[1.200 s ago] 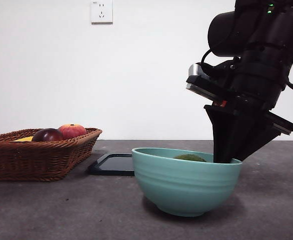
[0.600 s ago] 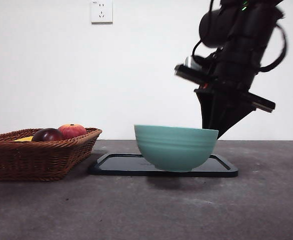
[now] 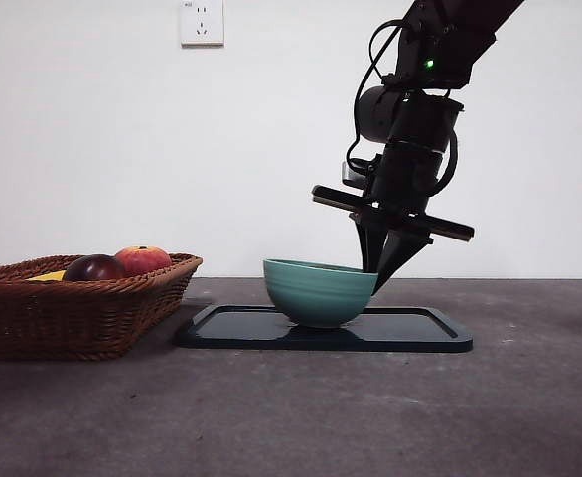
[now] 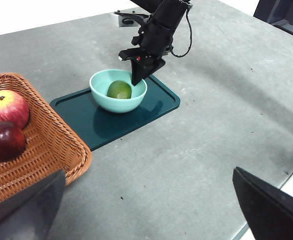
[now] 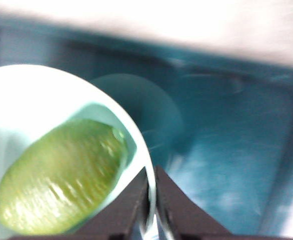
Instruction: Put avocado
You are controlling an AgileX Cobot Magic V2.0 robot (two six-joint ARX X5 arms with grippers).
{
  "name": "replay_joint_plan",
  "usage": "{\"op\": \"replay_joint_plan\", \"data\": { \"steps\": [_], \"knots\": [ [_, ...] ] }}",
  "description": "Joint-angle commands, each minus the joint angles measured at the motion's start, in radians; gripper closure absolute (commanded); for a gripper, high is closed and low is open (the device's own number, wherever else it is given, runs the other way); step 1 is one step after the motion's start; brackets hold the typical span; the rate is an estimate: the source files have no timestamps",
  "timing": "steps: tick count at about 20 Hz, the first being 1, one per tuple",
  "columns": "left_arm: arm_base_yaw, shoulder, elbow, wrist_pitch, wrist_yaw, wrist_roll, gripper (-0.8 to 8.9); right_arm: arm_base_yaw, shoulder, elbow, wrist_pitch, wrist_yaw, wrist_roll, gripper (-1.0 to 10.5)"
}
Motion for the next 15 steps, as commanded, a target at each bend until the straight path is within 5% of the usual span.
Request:
{"op": "replay_joint_plan", "data": {
  "steps": [1, 10, 15],
  "knots": [
    [-0.011, 0.0, 0.01, 0.011, -0.003, 0.005, 2.51, 0.008, 0.02, 0.025, 0.005, 0.024, 0.012, 9.4],
    [-0.011, 0.0, 0.01, 0.008, -0.003, 0.005, 2.52, 0.02, 0.018, 0.111, -0.077, 0.038, 0.01, 6.1],
    [-0.011, 0.0, 0.01, 0.014, -0.003, 0.005, 2.51, 0.022, -0.038, 0.258, -0.296, 0.133, -0.087, 4.2]
  ]
}}
